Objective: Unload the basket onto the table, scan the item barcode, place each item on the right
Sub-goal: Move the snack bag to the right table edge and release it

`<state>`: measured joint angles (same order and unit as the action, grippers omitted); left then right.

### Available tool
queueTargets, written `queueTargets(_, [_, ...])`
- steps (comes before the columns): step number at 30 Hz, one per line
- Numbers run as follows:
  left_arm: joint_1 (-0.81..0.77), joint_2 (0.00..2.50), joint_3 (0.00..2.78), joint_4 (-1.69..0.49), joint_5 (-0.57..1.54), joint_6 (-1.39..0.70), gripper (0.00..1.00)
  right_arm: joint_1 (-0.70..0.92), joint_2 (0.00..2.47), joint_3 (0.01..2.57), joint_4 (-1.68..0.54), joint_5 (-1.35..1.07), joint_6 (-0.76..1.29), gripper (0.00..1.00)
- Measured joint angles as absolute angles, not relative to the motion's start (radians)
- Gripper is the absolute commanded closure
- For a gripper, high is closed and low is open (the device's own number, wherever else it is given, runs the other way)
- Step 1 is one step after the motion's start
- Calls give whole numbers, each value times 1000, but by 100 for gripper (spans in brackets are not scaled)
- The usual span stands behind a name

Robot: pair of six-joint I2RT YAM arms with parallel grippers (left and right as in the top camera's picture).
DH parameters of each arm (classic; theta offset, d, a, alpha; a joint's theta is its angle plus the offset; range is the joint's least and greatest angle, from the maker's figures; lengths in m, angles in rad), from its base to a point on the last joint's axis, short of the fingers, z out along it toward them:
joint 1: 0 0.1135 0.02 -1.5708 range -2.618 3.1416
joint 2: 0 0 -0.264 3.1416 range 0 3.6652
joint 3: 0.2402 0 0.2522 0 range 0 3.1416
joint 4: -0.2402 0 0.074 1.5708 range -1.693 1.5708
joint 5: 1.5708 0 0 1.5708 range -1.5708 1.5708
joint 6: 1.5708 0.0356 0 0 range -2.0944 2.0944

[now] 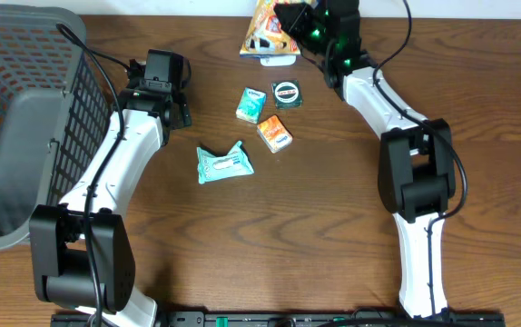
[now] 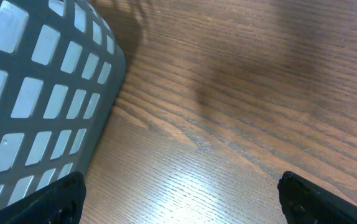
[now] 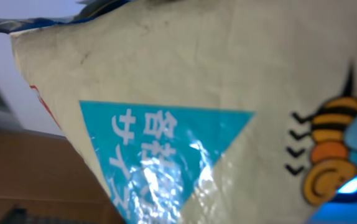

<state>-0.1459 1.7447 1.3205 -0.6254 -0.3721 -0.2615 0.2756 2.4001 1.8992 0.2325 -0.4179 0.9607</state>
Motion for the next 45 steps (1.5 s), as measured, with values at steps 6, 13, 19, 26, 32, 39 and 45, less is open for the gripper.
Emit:
queueTargets(6, [-146,1745,1320,-625,-373,-262,2,271,2417,1900,207,-425,941,99])
queueTargets(13, [-146,1745,1320,-625,-372,-262,2,253,2417,1902,205,-450,878,99])
queueTargets(19, [-146,1745,1320,-625,-373,-262,2,146,2381,1903,72,-469,839,99])
queueTargets(26, [-146,1745,1320,-625,-372,-262,2,-113,2254,1906,-184,-505,776,99])
queueTargets(32, [-146,1745,1320,-625,-373,-262,2,-351,2203,1922,-461,-410,621,49])
queueTargets(39, [-146,1745,1320,-625,-372,-262,2,-587,2203,1922,-720,-237,485,38])
queueTargets(45, [-146,1745,1320,-625,-373,-262,2,-661,2203,1921,-788,-274,382,41])
